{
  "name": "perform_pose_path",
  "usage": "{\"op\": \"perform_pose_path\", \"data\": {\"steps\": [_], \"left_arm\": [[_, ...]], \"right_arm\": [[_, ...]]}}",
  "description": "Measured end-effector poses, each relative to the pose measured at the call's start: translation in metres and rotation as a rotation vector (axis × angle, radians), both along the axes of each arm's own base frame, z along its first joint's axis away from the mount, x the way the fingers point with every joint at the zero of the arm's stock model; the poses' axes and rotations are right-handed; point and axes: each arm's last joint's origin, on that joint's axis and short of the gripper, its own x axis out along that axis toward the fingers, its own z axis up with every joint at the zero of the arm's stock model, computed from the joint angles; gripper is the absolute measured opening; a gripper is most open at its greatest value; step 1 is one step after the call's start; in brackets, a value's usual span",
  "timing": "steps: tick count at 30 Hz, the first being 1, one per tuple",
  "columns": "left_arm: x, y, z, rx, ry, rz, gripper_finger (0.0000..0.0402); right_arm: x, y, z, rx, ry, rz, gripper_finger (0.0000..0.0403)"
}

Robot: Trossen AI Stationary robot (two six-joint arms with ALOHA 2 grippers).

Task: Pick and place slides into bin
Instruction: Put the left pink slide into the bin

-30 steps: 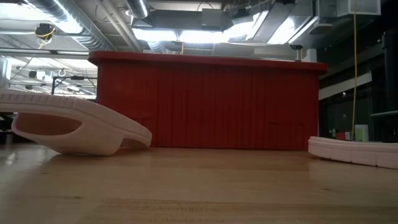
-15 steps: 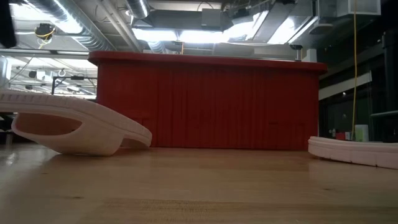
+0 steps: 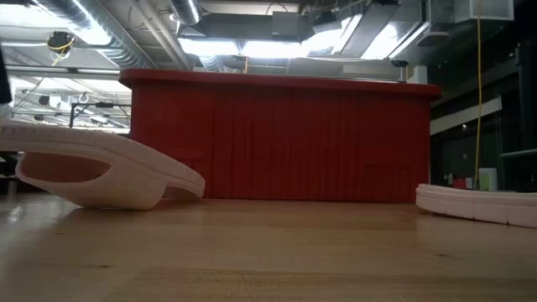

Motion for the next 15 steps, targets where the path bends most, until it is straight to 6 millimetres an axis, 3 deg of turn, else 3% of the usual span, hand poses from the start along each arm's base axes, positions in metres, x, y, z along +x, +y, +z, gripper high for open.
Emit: {"op": "perform_pose_path", "data": {"steps": [15], "left_arm": [[-0.001,0.0048,-0.0019,0.021,-0.016,0.012,0.021]], "right_arm": [[0.0003,0.0002,0.0001,0.003,-0.004,0.0,0.0026]]}}
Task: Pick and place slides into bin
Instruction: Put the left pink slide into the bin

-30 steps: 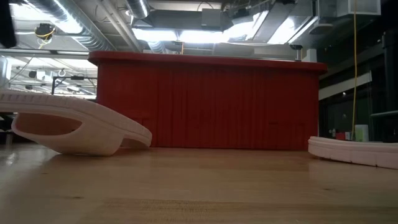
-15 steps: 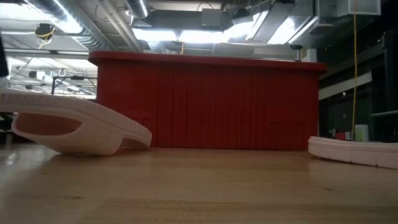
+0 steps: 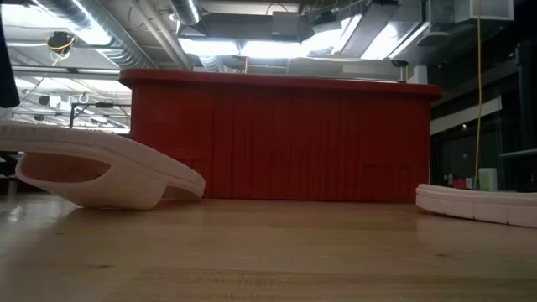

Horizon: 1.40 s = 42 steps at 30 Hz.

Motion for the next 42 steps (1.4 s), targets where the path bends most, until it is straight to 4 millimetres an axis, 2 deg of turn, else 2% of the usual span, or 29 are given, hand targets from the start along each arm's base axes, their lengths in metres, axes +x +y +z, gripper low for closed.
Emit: {"op": "perform_pose_path", "data": {"steps": [10,17,26,35,42], "left_arm": [[-0.007,0.016,0.039,-0.062,-0.135,0.058,0.021],[-0.03,0.034,0.041,-0.088,-0.125,0.175,0.021],[-0.028,0.033,0.041,-0.04,0.004,-0.012,0.021],[-0.029,0.033,0.041,-0.016,0.051,-0.09,0.021],[-0.034,0.022,0.039,-0.049,0.069,-0.169,0.021]], "right_arm": [[0.002,0.001,0.0,0.014,-0.02,0.0,0.0026],[0.002,0.001,0.001,0.017,-0.023,0.001,0.0026],[0.002,0.001,0.0,0.018,-0.025,0.0,0.0026],[0.002,0.001,0.001,0.019,-0.025,0.0,0.0026],[0.002,0.001,0.001,0.031,-0.039,-0.011,0.0026]]}}
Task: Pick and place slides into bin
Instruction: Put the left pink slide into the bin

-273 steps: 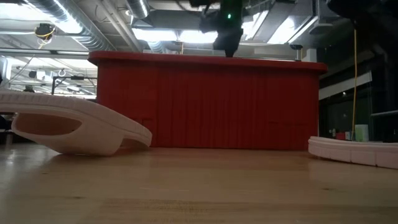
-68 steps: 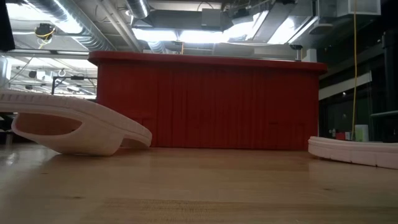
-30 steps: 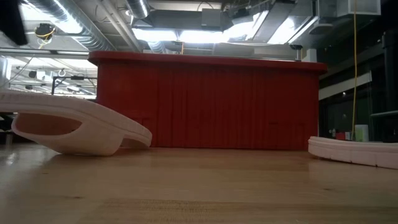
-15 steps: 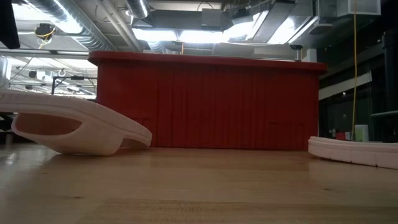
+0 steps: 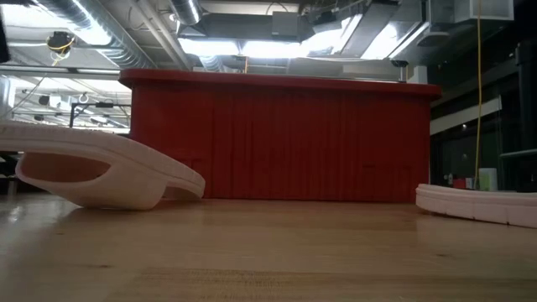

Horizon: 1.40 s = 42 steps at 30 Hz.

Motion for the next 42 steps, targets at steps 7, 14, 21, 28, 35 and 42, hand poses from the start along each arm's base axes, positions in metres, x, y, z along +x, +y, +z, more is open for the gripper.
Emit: {"op": "perform_pose_path", "data": {"steps": [7,14,21,28,35,42], "left_arm": [[0.0,-0.008,-0.001,0.021,-0.034,-0.132,0.021],[0.004,-0.012,-0.015,0.055,-0.015,-0.159,0.021],[0.007,-0.015,-0.037,0.215,0.036,-0.265,0.021],[0.005,-0.016,-0.04,0.184,-0.022,-0.178,0.021],[0.004,-0.017,-0.04,0.183,-0.023,-0.181,0.021],[0.005,-0.018,-0.046,0.187,-0.046,-0.146,0.021]], "right_arm": [[0.0,0.0,0.0,0.0,0.0,0.0,0.0026],[0.0,0.0,0.0,-0.001,0.001,0.0,0.0026],[0.0,0.0,0.0,0.005,-0.006,-0.002,0.0026],[0.001,0.0,0.0,0.008,-0.011,-0.002,0.0026],[0.001,0.0,0.0,0.008,-0.011,-0.002,0.0026],[0.001,0.0,0.0,0.008,-0.011,-0.002,0.0026]]}}
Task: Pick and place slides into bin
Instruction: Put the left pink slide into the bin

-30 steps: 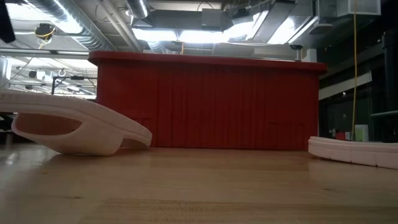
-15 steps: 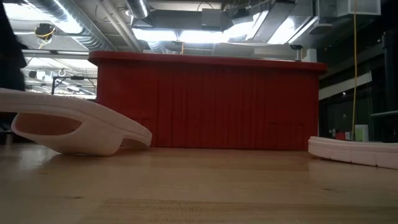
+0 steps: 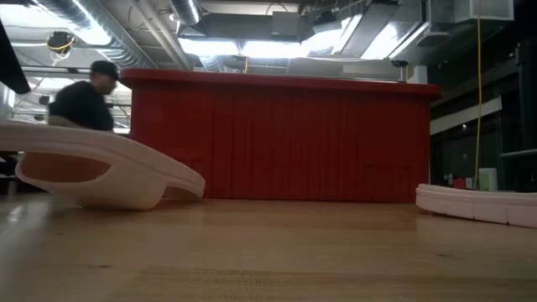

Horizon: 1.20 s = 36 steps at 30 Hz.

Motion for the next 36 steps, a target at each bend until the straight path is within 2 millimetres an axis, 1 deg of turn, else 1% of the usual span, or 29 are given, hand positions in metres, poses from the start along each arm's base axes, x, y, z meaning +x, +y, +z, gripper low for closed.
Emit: {"op": "perform_pose_path", "data": {"steps": [3,6,9,11,16,28,32,36], "left_arm": [[0.001,-0.001,-0.012,0.04,0.037,-0.017,0.021],[0.002,0.001,-0.022,0.124,0.072,-0.048,0.021],[0.003,0.006,-0.027,0.179,0.072,-0.007,0.021],[0.005,0.007,-0.03,0.168,0.057,0.033,0.021],[0.004,0.007,-0.036,0.162,0.046,0.059,0.021],[0.006,0.008,-0.035,0.173,0.045,0.048,0.0207],[0.01,0.01,-0.035,0.162,-0.038,0.089,0.018],[0.015,0.015,-0.034,0.161,-0.072,0.114,0.0121]], "right_arm": [[0.0,0.0,0.0,0.0,0.0,0.0,0.0026],[0.0,0.0,0.0,0.0,0.0,0.0,0.0026],[0.0,0.0,0.0,0.002,-0.002,0.0,0.0026],[0.001,0.0,0.0,0.005,-0.007,0.0,0.0026],[0.001,0.001,0.0,0.01,-0.014,0.0,0.0026],[0.002,0.002,0.001,0.019,-0.027,0.0,0.0026],[0.002,0.002,0.001,0.02,-0.029,0.0,0.0026],[0.003,0.002,0.001,0.029,-0.041,0.001,0.0026]]}}
